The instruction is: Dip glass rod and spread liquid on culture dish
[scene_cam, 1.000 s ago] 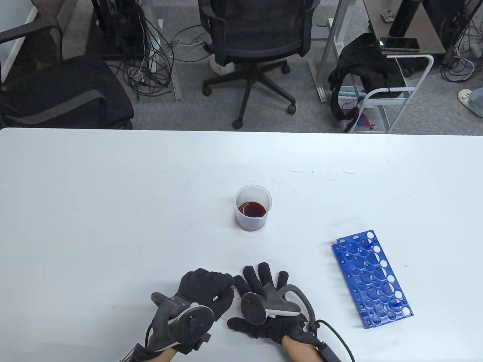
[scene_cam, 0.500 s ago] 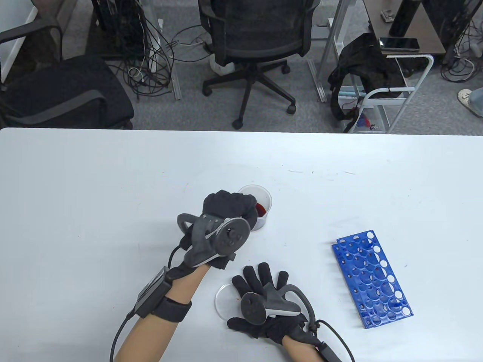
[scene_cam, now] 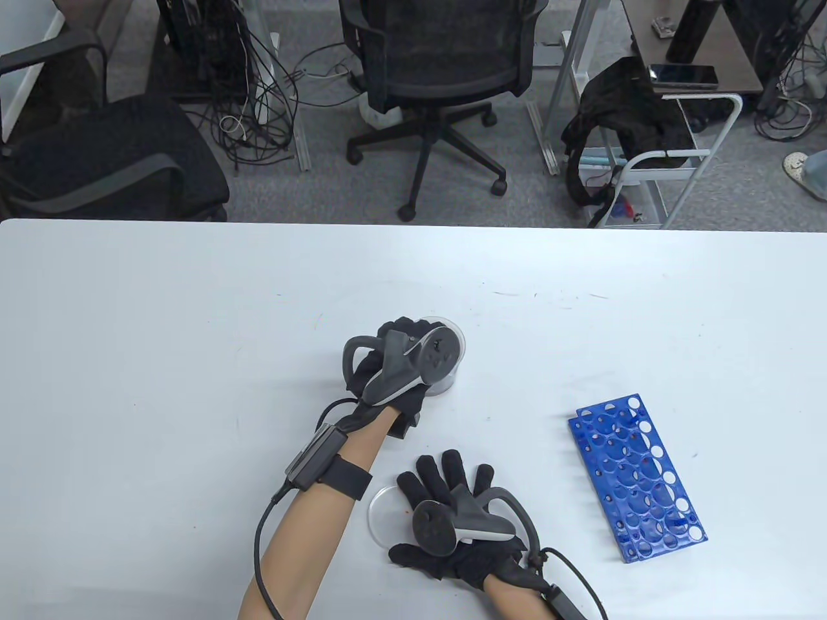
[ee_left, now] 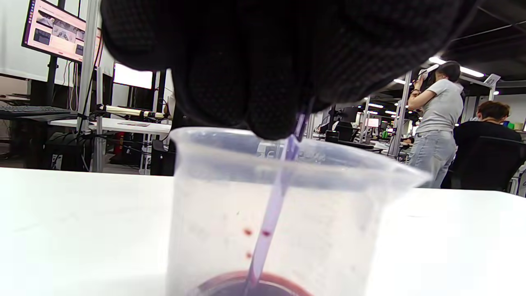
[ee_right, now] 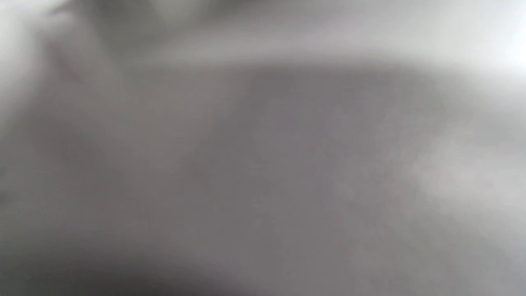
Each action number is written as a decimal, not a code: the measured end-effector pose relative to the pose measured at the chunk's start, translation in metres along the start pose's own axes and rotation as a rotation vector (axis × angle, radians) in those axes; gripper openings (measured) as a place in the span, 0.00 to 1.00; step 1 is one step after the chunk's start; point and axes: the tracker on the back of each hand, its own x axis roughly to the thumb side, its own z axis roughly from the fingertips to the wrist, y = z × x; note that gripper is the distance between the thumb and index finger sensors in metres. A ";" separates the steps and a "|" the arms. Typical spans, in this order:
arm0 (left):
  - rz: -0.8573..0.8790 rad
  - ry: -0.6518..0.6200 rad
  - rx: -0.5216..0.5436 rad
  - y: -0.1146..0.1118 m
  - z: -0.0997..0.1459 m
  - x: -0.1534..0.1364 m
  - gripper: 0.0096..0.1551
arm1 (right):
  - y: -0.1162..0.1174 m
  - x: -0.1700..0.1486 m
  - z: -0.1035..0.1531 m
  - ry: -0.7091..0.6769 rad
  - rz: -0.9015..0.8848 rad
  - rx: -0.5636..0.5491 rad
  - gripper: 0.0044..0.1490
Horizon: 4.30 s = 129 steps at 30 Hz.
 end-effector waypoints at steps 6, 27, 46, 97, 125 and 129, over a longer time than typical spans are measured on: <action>0.012 0.009 0.018 0.002 0.000 -0.003 0.17 | 0.000 0.000 0.000 0.000 0.000 0.000 0.67; 0.021 -0.123 0.269 0.093 0.058 0.005 0.17 | 0.000 0.000 0.000 -0.002 -0.006 0.002 0.67; 0.103 -0.221 0.125 0.079 0.169 -0.007 0.17 | 0.000 0.000 0.000 -0.002 -0.005 0.002 0.67; 0.176 -0.208 0.045 0.021 0.220 -0.009 0.18 | 0.000 0.000 -0.001 -0.003 -0.006 0.003 0.67; 0.163 -0.194 -0.003 0.024 0.219 -0.013 0.18 | 0.000 0.000 -0.001 -0.003 -0.006 0.003 0.67; 0.187 -0.202 -0.007 0.022 0.220 -0.012 0.18 | 0.000 0.000 -0.001 -0.003 -0.006 0.003 0.67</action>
